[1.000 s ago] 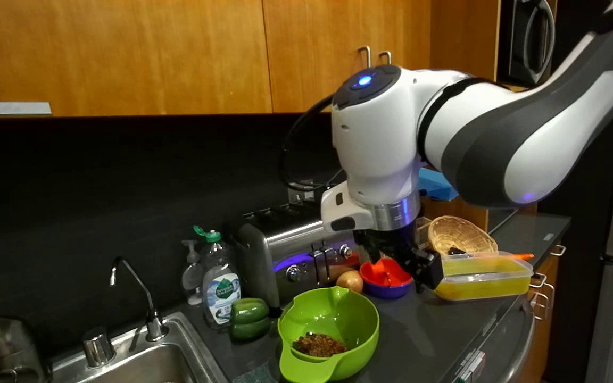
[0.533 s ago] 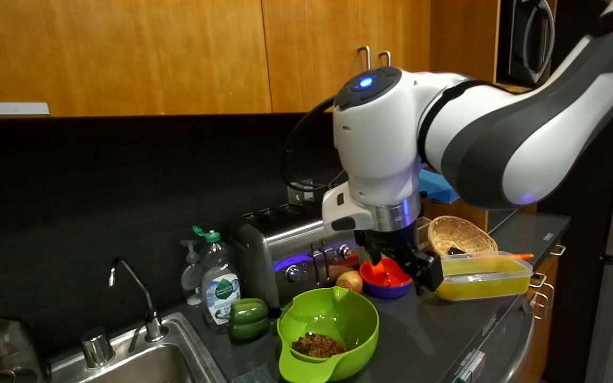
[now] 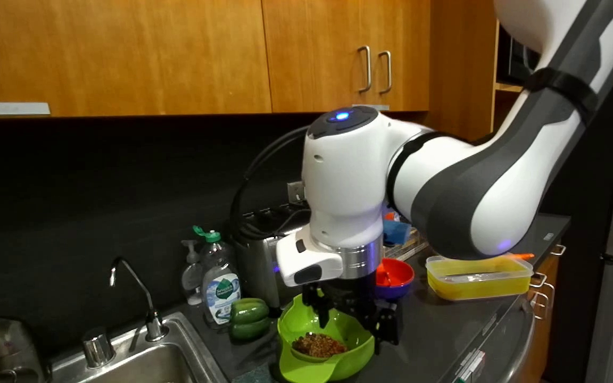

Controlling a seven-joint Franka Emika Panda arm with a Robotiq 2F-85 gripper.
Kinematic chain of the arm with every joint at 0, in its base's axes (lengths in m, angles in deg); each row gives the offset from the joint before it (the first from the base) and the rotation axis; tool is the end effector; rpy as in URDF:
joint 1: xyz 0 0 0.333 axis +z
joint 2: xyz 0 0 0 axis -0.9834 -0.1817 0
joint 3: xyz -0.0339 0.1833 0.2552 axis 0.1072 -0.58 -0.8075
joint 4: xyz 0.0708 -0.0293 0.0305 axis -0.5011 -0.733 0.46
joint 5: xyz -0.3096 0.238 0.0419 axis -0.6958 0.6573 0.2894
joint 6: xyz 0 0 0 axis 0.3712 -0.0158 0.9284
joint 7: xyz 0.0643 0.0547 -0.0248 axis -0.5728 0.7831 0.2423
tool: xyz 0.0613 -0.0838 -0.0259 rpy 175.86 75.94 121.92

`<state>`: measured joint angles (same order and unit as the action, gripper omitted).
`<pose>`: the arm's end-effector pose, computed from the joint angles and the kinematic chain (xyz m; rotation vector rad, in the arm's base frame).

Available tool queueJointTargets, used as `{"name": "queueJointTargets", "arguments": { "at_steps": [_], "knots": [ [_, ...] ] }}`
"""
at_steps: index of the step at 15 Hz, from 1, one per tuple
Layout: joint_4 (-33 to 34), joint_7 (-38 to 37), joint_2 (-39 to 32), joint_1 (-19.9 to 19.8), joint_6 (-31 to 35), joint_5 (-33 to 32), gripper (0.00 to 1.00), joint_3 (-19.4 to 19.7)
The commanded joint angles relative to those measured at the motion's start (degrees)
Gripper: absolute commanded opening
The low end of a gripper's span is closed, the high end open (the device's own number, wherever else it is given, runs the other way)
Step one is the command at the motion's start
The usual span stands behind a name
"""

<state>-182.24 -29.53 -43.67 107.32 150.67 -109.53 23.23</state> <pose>0.2807 0.4157 0.2728 1.3059 2.5125 0.0165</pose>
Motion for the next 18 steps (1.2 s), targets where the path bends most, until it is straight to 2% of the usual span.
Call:
{"name": "queueJointTargets", "arguments": {
  "at_steps": [1, 7, 10, 18],
  "knots": [
    [7.19, 10.28, -6.24, 0.3, 1.6, 0.9, 1.0, -1.5],
    [15.79, 29.04, -14.07, -0.53, 8.89, 7.46, 1.0, -4.12],
    [19.58, 34.41, -17.2, 0.2, 8.75, 9.98, 1.0, -4.17],
    [27.98, 33.93, -20.01, 9.03, 2.55, -1.97, 1.0, 2.65]
  ]
}}
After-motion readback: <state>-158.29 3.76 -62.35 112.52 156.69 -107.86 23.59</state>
